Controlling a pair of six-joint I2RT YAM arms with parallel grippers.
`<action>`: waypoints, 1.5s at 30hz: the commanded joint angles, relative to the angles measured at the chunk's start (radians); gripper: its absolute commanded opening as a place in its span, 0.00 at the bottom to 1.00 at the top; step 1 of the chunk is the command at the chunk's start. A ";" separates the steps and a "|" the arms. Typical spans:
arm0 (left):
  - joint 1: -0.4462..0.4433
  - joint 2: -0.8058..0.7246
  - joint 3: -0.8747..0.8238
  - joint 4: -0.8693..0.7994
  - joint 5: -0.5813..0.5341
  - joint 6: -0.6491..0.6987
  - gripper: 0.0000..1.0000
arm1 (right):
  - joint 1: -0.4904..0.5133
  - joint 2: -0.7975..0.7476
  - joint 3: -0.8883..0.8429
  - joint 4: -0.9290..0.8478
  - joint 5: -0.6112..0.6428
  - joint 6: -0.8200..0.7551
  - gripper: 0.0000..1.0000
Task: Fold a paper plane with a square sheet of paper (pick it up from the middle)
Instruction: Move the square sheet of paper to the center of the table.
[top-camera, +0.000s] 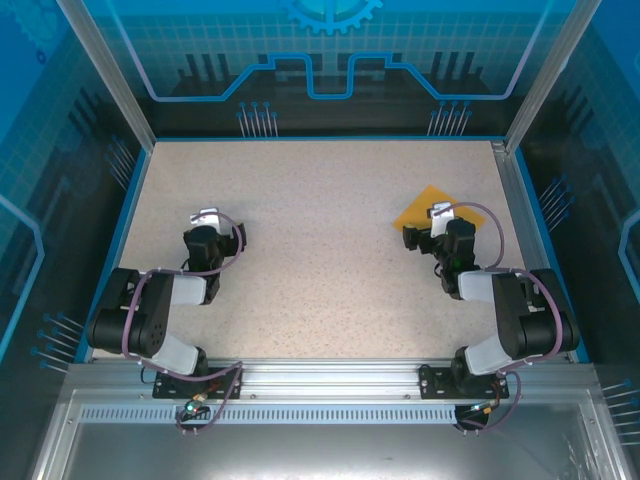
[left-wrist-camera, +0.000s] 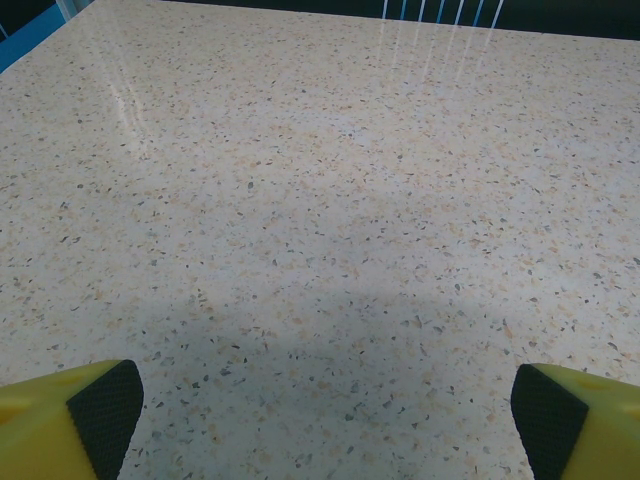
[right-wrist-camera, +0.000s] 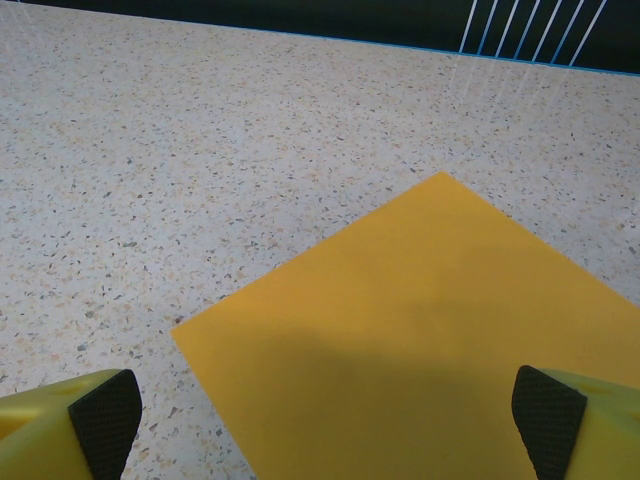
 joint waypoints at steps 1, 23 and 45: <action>0.005 0.002 0.021 0.031 0.019 0.008 0.99 | -0.019 0.004 0.019 -0.002 -0.019 -0.008 0.99; 0.026 -0.349 0.008 -0.275 0.079 -0.053 0.99 | 0.037 -0.235 0.175 -0.543 0.116 0.072 0.99; 0.031 -0.526 0.288 -0.991 0.395 -0.461 0.99 | -0.029 -0.123 0.454 -1.054 -0.271 0.571 0.99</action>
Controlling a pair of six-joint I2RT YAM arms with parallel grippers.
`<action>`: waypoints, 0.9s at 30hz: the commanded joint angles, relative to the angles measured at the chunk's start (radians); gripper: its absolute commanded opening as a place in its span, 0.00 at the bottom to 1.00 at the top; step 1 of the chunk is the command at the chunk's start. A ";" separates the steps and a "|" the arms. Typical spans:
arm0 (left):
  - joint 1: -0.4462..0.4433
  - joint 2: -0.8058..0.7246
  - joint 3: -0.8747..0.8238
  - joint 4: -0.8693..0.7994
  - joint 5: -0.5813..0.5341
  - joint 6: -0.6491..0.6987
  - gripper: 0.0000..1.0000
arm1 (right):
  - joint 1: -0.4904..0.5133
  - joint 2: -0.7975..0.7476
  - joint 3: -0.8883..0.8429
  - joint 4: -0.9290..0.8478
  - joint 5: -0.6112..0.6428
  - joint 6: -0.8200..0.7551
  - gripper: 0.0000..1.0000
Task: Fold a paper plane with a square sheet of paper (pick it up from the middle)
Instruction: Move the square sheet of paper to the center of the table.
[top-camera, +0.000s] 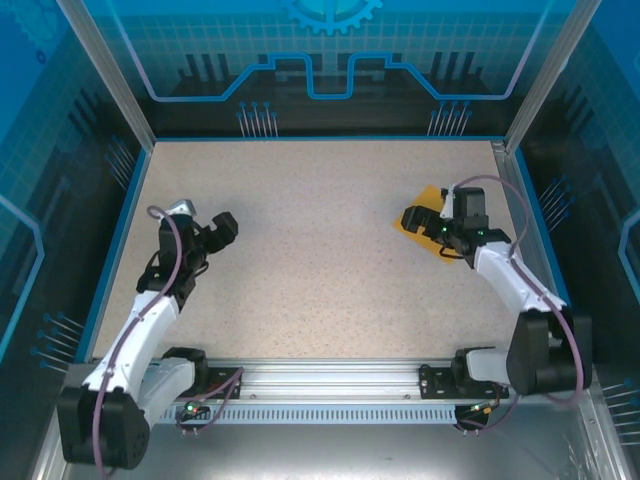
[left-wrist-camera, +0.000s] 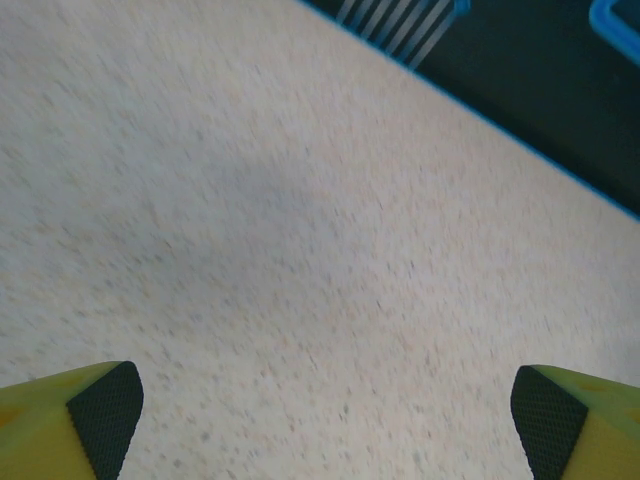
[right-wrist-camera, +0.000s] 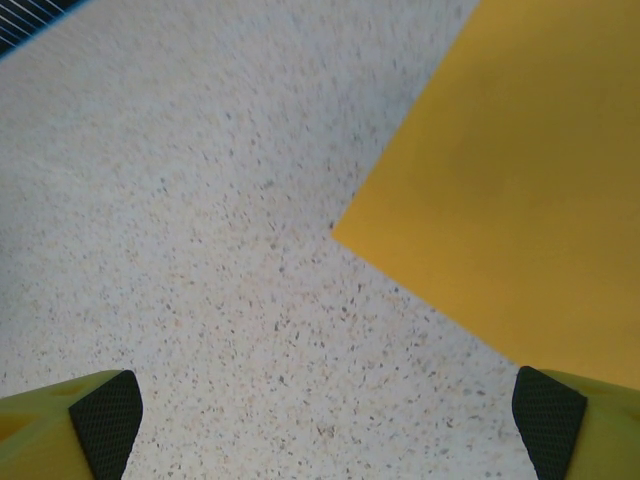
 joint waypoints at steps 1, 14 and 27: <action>0.008 0.068 0.055 -0.031 0.217 -0.030 0.99 | -0.012 0.086 0.083 -0.079 -0.057 0.077 0.98; -0.144 0.291 0.135 0.041 0.412 -0.038 0.99 | 0.039 0.381 0.299 -0.149 -0.035 0.091 0.92; -0.337 0.468 0.246 0.057 0.377 -0.051 0.99 | 0.066 0.684 0.604 -0.328 0.038 0.072 0.89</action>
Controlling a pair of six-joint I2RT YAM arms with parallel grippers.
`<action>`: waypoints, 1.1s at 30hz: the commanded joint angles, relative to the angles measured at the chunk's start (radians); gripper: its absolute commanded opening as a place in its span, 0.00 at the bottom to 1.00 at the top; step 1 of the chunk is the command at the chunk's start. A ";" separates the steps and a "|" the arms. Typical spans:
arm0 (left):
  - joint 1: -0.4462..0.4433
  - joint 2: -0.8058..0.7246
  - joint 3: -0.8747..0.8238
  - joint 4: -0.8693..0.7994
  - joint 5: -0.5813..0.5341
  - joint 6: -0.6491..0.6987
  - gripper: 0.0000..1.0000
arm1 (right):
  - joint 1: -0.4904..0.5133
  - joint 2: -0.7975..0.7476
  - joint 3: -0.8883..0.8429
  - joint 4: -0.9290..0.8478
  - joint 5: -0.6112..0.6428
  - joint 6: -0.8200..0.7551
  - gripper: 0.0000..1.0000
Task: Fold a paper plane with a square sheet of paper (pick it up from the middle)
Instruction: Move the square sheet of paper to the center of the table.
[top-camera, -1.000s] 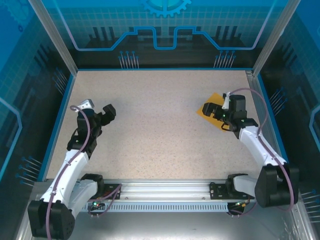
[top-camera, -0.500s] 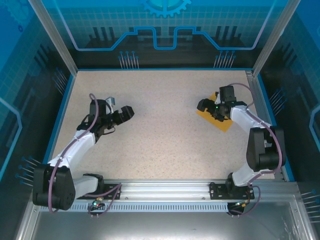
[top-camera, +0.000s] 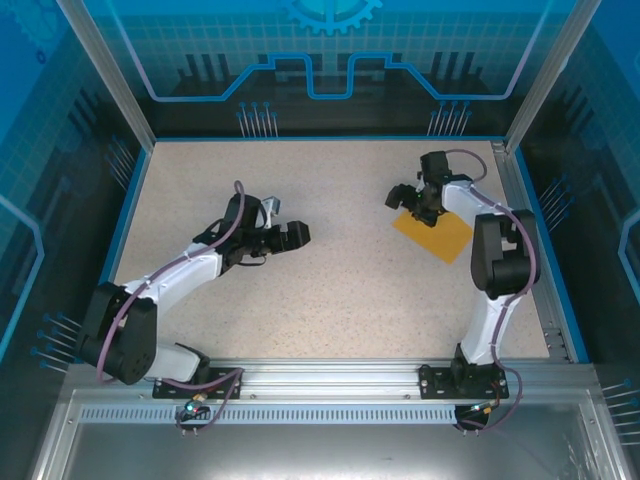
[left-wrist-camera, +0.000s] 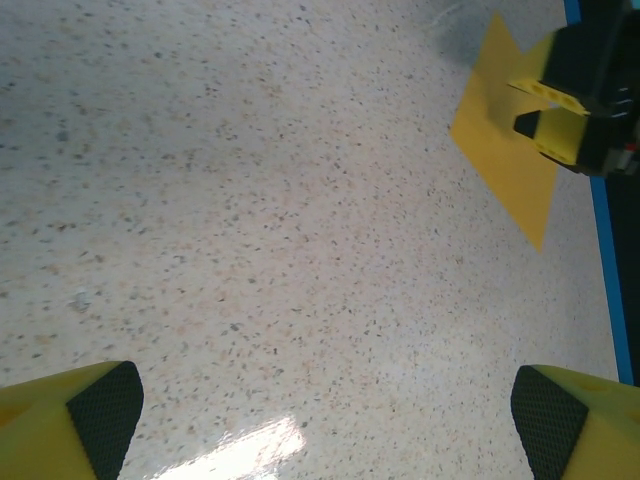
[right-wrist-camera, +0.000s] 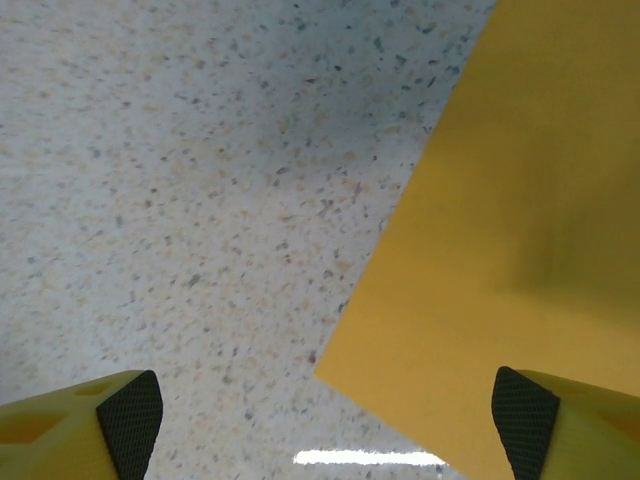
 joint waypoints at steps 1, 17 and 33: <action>-0.007 0.015 0.035 0.004 -0.006 -0.010 0.99 | 0.023 0.065 0.062 -0.101 -0.001 -0.022 0.89; -0.007 -0.047 -0.021 -0.039 -0.085 -0.002 0.99 | 0.322 0.053 -0.119 -0.108 -0.127 -0.195 0.79; -0.006 -0.239 -0.162 -0.053 -0.195 -0.022 0.99 | 0.555 -0.213 -0.190 -0.055 0.084 -0.065 0.82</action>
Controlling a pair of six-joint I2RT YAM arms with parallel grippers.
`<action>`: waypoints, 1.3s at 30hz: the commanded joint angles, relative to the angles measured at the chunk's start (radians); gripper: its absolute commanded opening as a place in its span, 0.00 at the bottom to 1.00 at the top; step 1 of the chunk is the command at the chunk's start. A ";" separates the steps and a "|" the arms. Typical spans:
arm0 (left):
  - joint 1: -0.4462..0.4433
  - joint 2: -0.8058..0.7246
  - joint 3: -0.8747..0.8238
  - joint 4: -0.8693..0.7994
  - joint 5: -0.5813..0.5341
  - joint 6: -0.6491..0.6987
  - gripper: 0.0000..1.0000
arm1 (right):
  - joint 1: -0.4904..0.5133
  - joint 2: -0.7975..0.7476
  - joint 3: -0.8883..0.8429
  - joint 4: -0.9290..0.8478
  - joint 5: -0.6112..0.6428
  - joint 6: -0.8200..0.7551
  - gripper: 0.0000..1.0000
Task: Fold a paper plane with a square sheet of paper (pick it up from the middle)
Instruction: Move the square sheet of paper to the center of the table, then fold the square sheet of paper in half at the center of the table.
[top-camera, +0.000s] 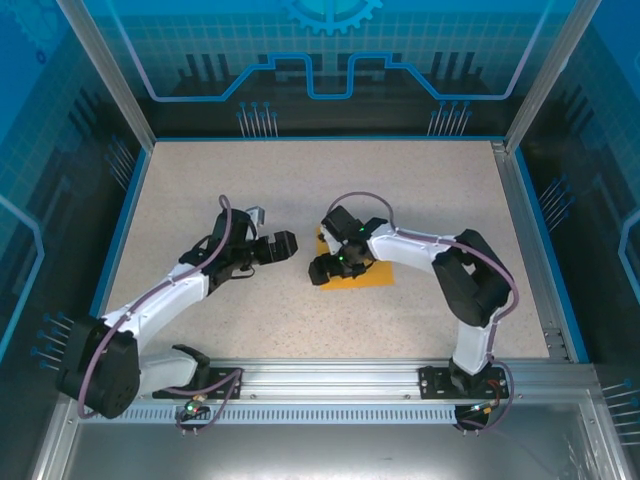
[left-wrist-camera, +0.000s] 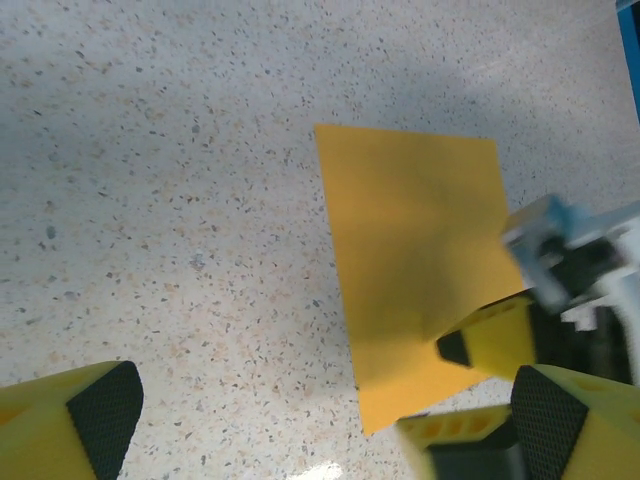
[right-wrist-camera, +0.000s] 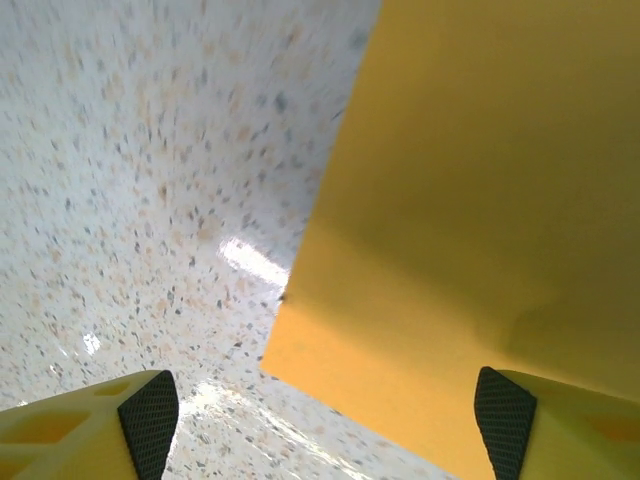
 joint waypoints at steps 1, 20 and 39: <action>-0.002 -0.043 -0.032 -0.006 -0.017 -0.030 0.99 | -0.082 -0.092 -0.018 -0.031 0.109 0.063 0.82; -0.002 -0.075 -0.094 0.128 0.050 -0.071 0.99 | -0.198 -0.033 -0.232 0.106 0.084 0.258 0.80; 0.003 -0.068 -0.133 0.174 0.040 -0.101 0.99 | -0.051 0.024 0.092 -0.220 0.359 0.163 0.99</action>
